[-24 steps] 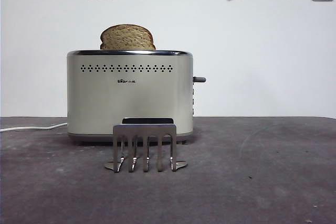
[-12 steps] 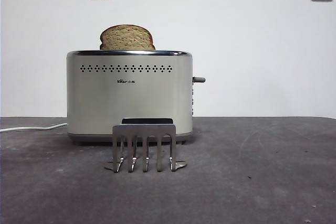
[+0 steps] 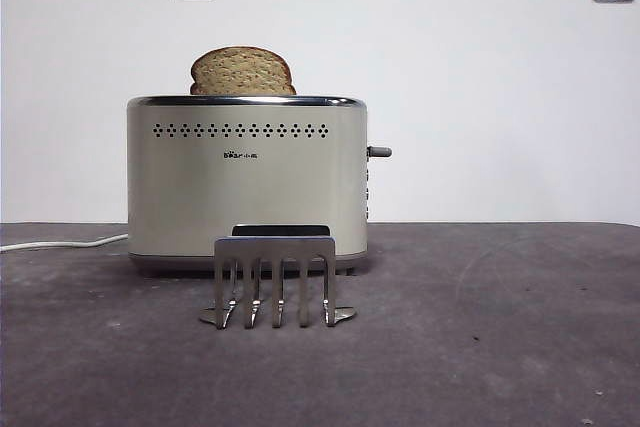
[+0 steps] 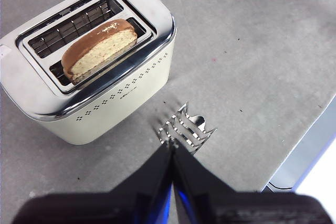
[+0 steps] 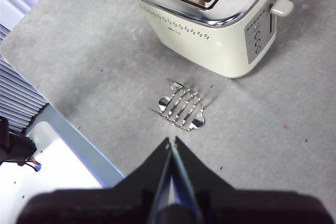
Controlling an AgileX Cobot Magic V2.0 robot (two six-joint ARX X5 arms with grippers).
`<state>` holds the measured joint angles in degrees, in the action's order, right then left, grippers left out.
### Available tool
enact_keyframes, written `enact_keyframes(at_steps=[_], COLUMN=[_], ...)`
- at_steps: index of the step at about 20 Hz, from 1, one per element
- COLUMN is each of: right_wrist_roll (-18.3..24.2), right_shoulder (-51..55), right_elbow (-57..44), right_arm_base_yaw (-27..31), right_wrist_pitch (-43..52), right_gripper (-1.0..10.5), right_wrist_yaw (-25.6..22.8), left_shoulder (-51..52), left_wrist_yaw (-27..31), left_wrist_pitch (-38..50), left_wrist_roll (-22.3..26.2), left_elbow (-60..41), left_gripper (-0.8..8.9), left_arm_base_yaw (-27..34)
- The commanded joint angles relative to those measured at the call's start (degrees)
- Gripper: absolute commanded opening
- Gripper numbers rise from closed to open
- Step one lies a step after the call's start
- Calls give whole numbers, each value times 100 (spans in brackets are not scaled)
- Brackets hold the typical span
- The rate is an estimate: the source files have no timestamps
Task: Pick up a slice of bread from the rack,put the bread on the toaster,press the button
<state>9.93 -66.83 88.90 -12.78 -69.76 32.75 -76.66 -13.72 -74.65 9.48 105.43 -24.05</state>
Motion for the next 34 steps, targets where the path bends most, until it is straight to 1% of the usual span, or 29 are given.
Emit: enact_keyframes(at_steps=[1, 8, 11, 12, 13, 14, 16, 17, 19, 22, 23, 26, 28, 30, 33, 34], right_wrist_roll=[46, 44, 44, 46, 44, 46, 46, 46, 46, 46, 44, 44, 46, 44, 46, 46], right_shoulder=[15, 15, 15, 15, 15, 15, 15, 15, 15, 15, 15, 15, 15, 15, 15, 15], right_elbow=[-35, -35, -35, -35, -35, -35, -35, -35, -35, -35, -35, -35, -35, -35, -35, -35], right_arm_base_yaw=[2, 2, 2, 2, 2, 2, 2, 2, 2, 2, 2, 2, 2, 2, 2, 2], right_wrist_pitch=[22, 22, 24, 22, 24, 24, 24, 24, 24, 24, 24, 24, 24, 24, 24, 24], right_gripper=[1, 1, 1, 1, 1, 1, 1, 1, 1, 1, 1, 1, 1, 1, 1, 1], right_wrist_yaw=[-15, -17, -15, -15, -15, -15, -17, -15, -15, -15, -15, -15, -15, -15, -15, -15], left_shoulder=[0, 0, 92, 192, 341, 535, 1001, 1266, 1836, 2861, 3189, 4223, 4815, 5370, 6107, 6301], left_wrist_yaw=[4, -15, 17, 31, -4, -57, -389, -560, -765, -719, -693, -332, -278, -195, 317, 343], left_wrist_pitch=[4, 13, 68, 133, 367, 782, 1788, 2284, 3307, 4741, 5130, 6347, 6896, 7353, 7840, 7912], left_wrist_roll=[-31, -31, -22, 155, 313, 450, 647, 662, 660, 662, 662, 658, 586, 365, 52, -17], left_elbow=[0, 0, 0, -7, -15, -52, -234, -407, -997, -2415, -2898, -4542, -5543, -6483, -7792, -8124], left_gripper=[-3, -3, -3, -3, -3, -3, -3, -2, -2, 0, 0, 0, 0, 0, 0, 0], left_arm_base_yaw=[2, 4, 98, 177, 286, 417, 750, 955, 1379, 1930, 2085, 2498, 2686, 2839, 2940, 2940])
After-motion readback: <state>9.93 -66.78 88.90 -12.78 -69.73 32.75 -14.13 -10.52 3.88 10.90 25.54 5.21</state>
